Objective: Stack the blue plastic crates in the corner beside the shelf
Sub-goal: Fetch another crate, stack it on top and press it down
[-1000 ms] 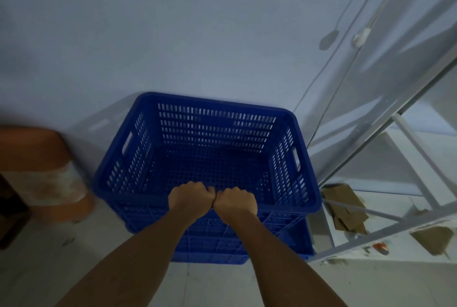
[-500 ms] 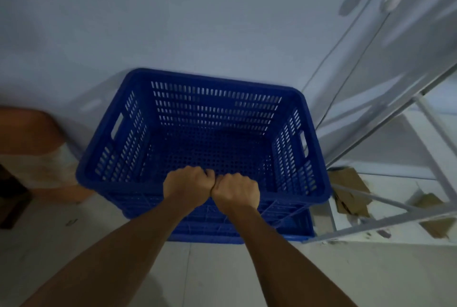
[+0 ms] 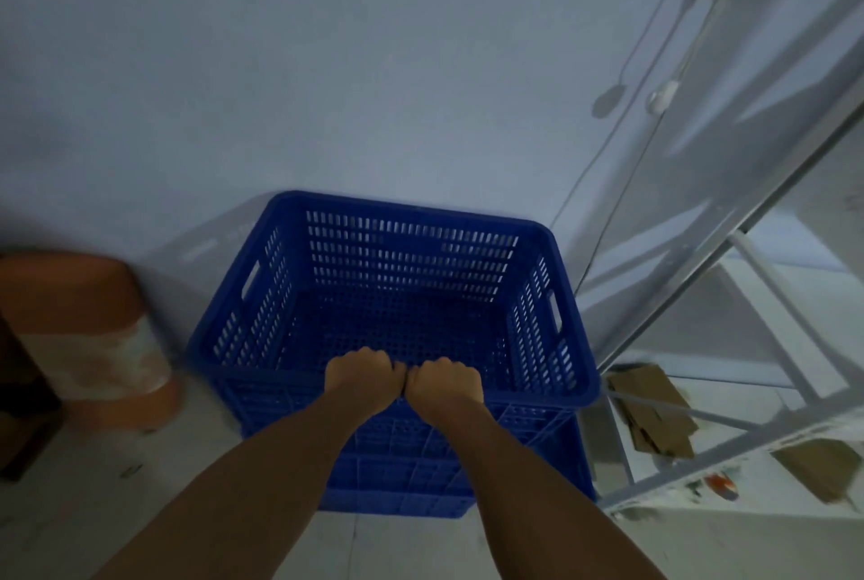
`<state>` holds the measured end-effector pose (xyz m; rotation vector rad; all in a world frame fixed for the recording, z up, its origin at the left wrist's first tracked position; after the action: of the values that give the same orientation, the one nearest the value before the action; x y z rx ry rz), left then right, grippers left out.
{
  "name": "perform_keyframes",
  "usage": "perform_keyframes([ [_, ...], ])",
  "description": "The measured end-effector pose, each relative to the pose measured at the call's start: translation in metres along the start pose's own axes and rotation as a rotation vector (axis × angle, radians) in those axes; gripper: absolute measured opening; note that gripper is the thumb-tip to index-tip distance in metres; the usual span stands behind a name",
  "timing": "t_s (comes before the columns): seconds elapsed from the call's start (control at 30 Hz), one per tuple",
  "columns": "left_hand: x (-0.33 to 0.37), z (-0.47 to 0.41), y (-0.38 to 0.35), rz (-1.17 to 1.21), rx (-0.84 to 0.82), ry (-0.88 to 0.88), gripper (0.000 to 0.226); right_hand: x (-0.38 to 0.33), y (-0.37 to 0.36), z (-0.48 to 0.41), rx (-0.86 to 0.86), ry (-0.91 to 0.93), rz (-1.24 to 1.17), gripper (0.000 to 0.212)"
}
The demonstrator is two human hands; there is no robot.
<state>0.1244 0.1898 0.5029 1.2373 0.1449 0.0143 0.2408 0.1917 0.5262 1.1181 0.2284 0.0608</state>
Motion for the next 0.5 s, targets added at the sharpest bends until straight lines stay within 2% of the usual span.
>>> perform_keyframes([
  [0.13, -0.002, -0.011, -0.009, -0.084, -0.003, -0.129, 0.029, 0.005, -0.012, -0.016, -0.037, -0.005, -0.066, 0.040],
  [0.27, -0.002, -0.016, -0.012, -0.088, 0.094, -0.178, 0.014, 0.010, -0.010, -0.024, 0.053, 0.007, -0.111, 0.049],
  [0.3, -0.003, -0.017, -0.012, -0.033, 0.086, -0.156, 0.014, 0.010, -0.013, -0.028, 0.082, 0.014, -0.109, 0.049],
  [0.4, -0.004, -0.033, -0.014, 0.033, 0.223, -0.126, 0.042, 0.011, -0.014, -0.035, 0.186, 0.020, -0.130, 0.047],
  [0.43, -0.004, -0.036, -0.013, 0.048, 0.238, -0.111, 0.043, 0.011, -0.012, -0.037, 0.209, 0.034, -0.122, 0.047],
  [0.5, -0.001, -0.034, -0.009, -0.006, 0.196, -0.191, 0.046, 0.011, -0.013, -0.037, 0.187, 0.062, -0.108, 0.047],
])
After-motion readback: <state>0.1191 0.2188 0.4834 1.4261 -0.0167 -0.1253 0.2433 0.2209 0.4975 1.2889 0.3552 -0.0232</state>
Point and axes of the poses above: each hand's wrist, its own z-axis away from the middle knuckle, its own y-axis out of the back of the hand, x = y × z, the point moved 4 cm from there along -z, towards the middle knuckle, and after that the axes turned 12 degrees about -z, right-handed, at the moved point
